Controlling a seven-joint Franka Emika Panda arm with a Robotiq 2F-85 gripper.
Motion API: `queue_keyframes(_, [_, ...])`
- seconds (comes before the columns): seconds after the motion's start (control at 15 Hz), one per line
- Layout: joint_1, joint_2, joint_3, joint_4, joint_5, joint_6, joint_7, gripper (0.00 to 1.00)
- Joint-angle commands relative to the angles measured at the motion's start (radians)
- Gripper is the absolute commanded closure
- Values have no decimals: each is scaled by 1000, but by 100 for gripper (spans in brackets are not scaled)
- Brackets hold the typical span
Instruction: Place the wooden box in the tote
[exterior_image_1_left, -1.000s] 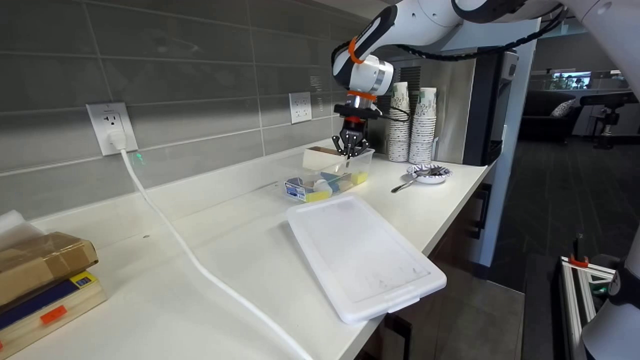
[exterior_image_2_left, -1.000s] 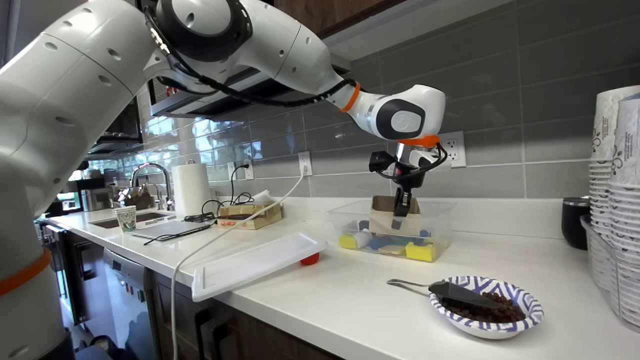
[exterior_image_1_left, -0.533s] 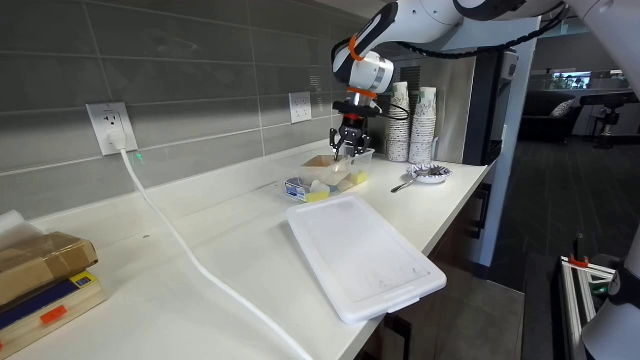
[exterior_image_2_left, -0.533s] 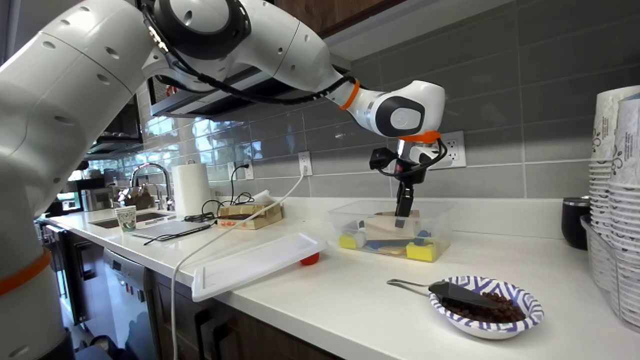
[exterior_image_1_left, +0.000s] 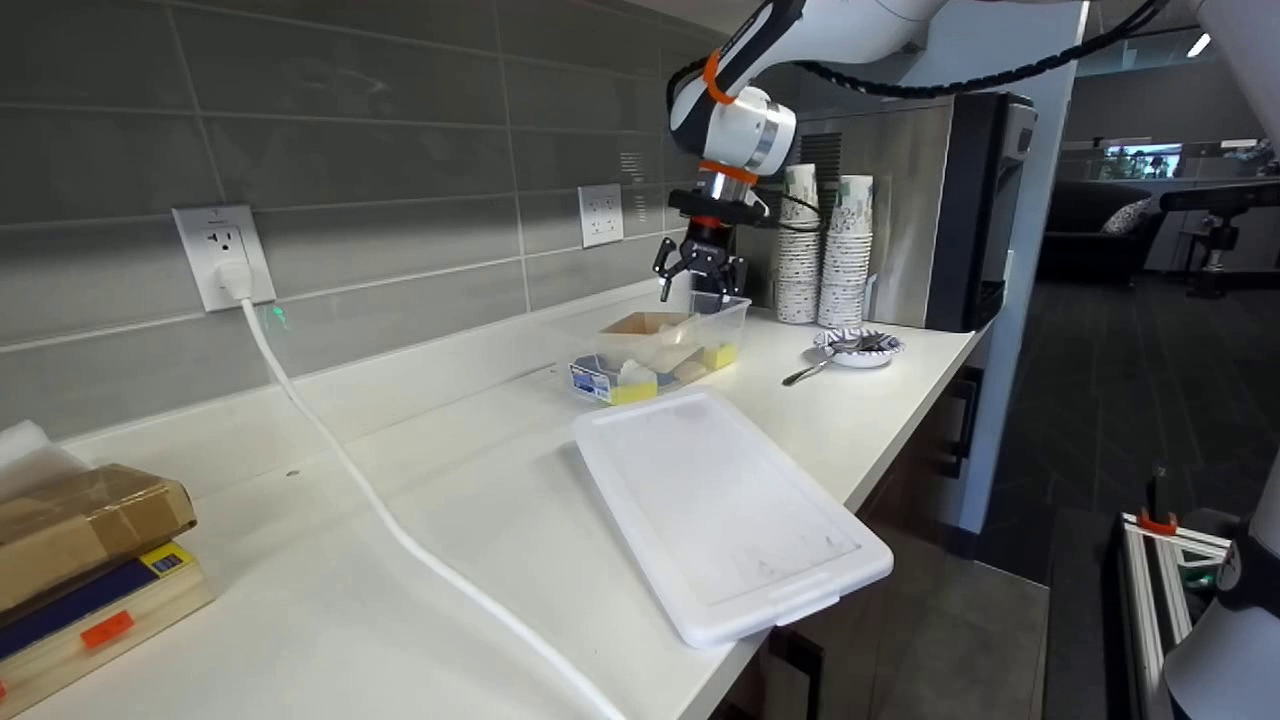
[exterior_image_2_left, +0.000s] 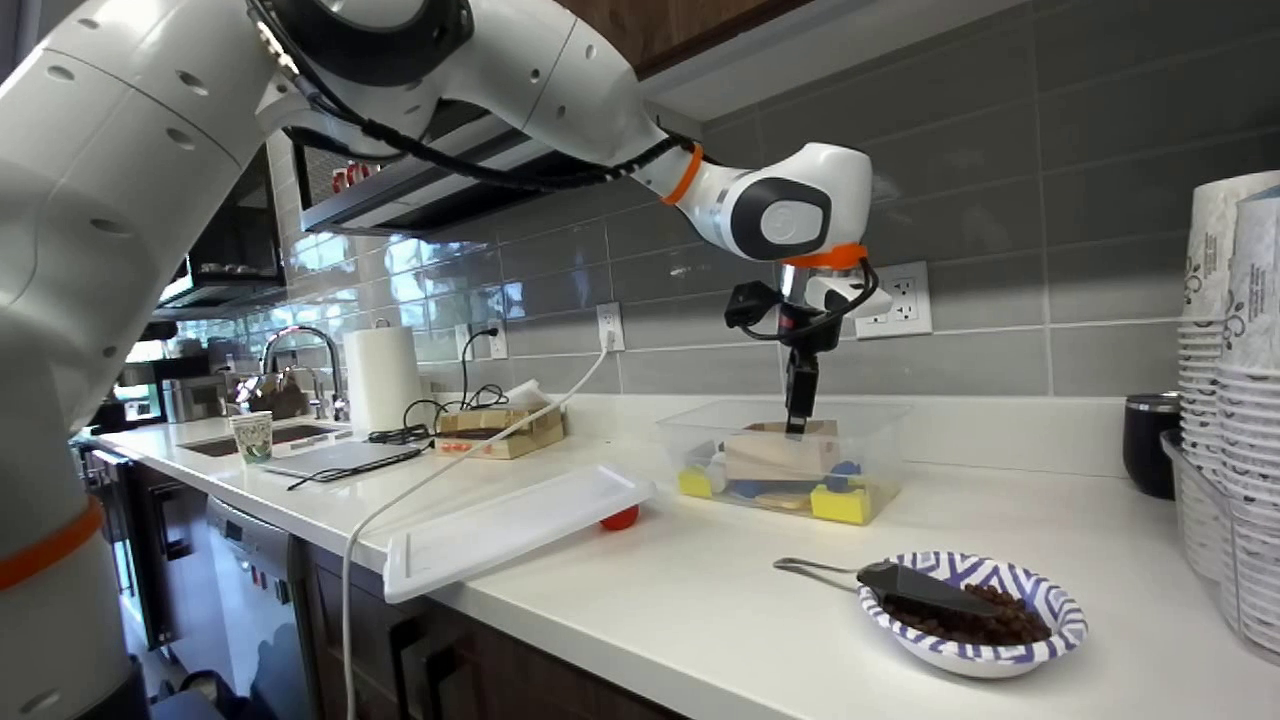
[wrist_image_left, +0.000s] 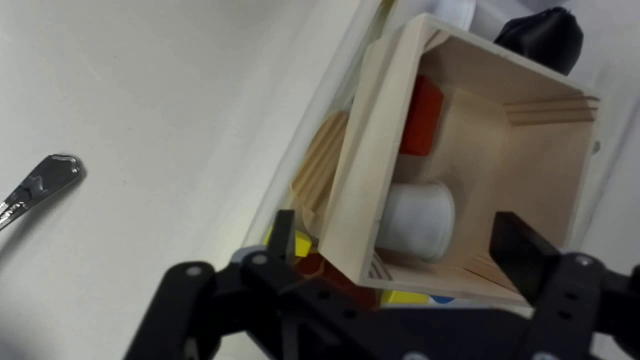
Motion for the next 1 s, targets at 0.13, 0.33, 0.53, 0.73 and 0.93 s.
queue_keyframes(0.13, [49,-242,-9,-305,-4,142,-32,0])
queue_keyframes(0.33, [66,-361,-13,-445,-13,191,-40,0])
queue_keyframes(0.53, [84,-499,-20,-592,-49,236,-20,0])
queue_keyframes(0.73, [88,-624,-16,-707,-107,245,11,0])
queue_keyframes(0.93, [77,-725,-3,-787,-155,232,35,0])
